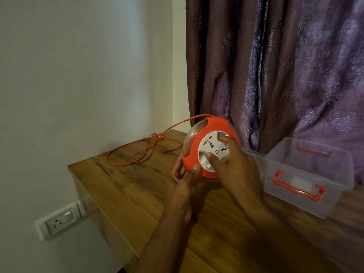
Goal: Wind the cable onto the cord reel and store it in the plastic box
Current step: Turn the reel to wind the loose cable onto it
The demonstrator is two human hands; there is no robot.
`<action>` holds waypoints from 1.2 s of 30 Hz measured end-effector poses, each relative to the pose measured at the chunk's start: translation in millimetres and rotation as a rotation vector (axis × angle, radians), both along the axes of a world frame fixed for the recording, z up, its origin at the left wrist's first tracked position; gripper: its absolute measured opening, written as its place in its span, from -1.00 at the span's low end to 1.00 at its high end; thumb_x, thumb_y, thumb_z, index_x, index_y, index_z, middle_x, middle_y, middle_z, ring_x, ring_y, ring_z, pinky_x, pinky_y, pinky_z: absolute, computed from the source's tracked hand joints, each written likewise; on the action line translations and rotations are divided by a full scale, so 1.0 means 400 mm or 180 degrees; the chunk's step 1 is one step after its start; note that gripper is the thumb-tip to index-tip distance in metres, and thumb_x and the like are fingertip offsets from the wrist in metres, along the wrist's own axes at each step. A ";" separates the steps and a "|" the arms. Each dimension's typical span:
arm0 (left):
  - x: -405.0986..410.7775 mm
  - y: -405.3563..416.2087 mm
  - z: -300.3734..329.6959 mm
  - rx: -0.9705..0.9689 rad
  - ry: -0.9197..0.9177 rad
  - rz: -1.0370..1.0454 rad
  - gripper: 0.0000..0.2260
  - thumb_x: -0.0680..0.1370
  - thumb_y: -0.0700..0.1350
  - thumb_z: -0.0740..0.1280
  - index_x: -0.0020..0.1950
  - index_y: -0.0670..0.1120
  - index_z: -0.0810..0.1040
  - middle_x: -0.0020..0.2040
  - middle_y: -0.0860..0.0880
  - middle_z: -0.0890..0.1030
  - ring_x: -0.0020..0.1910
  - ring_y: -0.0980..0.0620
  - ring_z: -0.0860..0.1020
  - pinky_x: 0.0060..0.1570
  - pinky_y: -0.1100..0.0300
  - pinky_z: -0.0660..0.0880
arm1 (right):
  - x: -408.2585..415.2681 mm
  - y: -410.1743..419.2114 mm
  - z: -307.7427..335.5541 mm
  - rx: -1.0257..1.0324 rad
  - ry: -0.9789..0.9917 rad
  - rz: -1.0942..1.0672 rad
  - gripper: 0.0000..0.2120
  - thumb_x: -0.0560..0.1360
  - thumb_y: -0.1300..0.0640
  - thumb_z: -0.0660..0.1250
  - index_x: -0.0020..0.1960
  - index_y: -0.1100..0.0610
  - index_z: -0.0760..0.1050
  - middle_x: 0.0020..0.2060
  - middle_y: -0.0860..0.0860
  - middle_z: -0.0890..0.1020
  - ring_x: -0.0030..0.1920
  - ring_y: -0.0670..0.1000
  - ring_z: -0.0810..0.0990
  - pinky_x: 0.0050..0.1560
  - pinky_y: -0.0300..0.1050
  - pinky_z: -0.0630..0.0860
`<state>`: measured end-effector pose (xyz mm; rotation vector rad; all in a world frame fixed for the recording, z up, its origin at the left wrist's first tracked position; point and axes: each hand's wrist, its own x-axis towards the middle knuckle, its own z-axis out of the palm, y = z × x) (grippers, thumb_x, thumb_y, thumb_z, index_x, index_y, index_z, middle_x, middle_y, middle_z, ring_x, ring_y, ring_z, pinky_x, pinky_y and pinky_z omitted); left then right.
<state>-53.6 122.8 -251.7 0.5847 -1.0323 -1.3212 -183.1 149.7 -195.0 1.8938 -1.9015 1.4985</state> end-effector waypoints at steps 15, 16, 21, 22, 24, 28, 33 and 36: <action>0.008 0.000 0.011 0.0274 0.0204 0.0137 -0.59 0.34 -0.01 0.49 0.15 0.24 0.55 0.11 0.07 0.70 0.09 -0.04 0.68 -0.04 -0.02 0.64 | 0.015 0.026 0.011 -0.0049 0.1197 -0.0099 -0.48 0.53 0.02 0.25 0.41 -0.16 0.14 0.31 0.05 0.34 0.02 0.14 0.58 -0.16 -0.02 0.55; 0.008 0.002 0.013 0.0290 0.0213 0.0135 -0.58 0.34 -0.01 0.49 0.16 0.23 0.55 0.11 0.07 0.70 0.09 -0.05 0.68 -0.06 0.00 0.64 | 0.020 0.026 0.008 -0.0039 0.1359 -0.0104 -0.48 0.53 0.07 0.25 0.40 -0.17 0.14 0.33 0.05 0.29 0.00 0.15 0.58 -0.20 -0.04 0.53; 0.005 0.007 0.016 0.0281 0.0226 0.0151 -0.54 0.33 0.01 0.51 0.20 0.20 0.54 0.11 0.06 0.71 0.05 -0.03 0.69 -0.15 0.08 0.65 | 0.027 0.018 0.002 0.0090 0.1624 0.0099 -0.47 0.47 0.20 0.32 0.31 -0.22 0.25 0.46 0.02 0.13 0.17 0.20 0.52 -0.09 -0.04 0.56; 0.006 0.007 0.016 0.0291 0.0229 0.0150 -0.53 0.33 0.01 0.51 0.22 0.20 0.53 0.11 0.06 0.71 0.05 -0.03 0.69 -0.13 0.07 0.65 | 0.023 0.017 0.003 0.0100 0.1674 0.0189 -0.49 0.48 0.18 0.30 0.30 -0.23 0.25 0.47 0.02 0.11 0.18 0.22 0.51 -0.07 -0.02 0.56; 0.007 0.006 0.016 0.0328 0.0250 0.0158 -0.48 0.33 0.01 0.50 0.29 0.17 0.51 0.10 0.07 0.71 0.06 -0.02 0.69 -0.09 0.04 0.64 | 0.013 0.018 0.009 0.0207 0.1731 0.0360 -0.52 0.51 0.14 0.25 0.32 -0.25 0.23 0.50 0.00 0.05 0.24 0.22 0.46 0.03 0.01 0.54; 0.009 0.009 0.018 0.0372 0.0283 0.0149 -0.47 0.34 -0.02 0.49 0.30 0.16 0.49 0.08 0.08 0.71 0.05 -0.02 0.69 -0.10 0.04 0.65 | -0.001 0.025 0.021 0.0505 0.1874 0.0458 -0.38 0.52 0.20 0.23 0.41 -0.30 0.12 0.51 -0.09 -0.08 0.38 0.15 0.32 0.20 0.03 0.47; 0.010 0.014 0.023 0.0436 0.0285 0.0110 -0.44 0.33 -0.03 0.49 0.32 0.12 0.50 0.09 0.05 0.71 0.04 -0.04 0.69 -0.16 0.07 0.65 | -0.011 0.038 0.031 0.0566 0.2031 0.0399 -0.42 0.53 0.12 0.24 0.41 -0.30 0.11 0.51 -0.07 -0.08 0.38 0.14 0.32 0.21 0.04 0.47; 0.010 0.014 0.023 0.0430 0.0234 0.0099 -0.48 0.31 -0.01 0.49 0.26 0.15 0.52 0.07 0.07 0.72 0.04 -0.04 0.69 -0.15 0.06 0.65 | -0.013 0.036 0.026 0.0536 0.1932 0.0393 -0.46 0.53 0.06 0.25 0.40 -0.29 0.14 0.51 -0.07 -0.06 0.39 0.14 0.29 0.26 0.04 0.43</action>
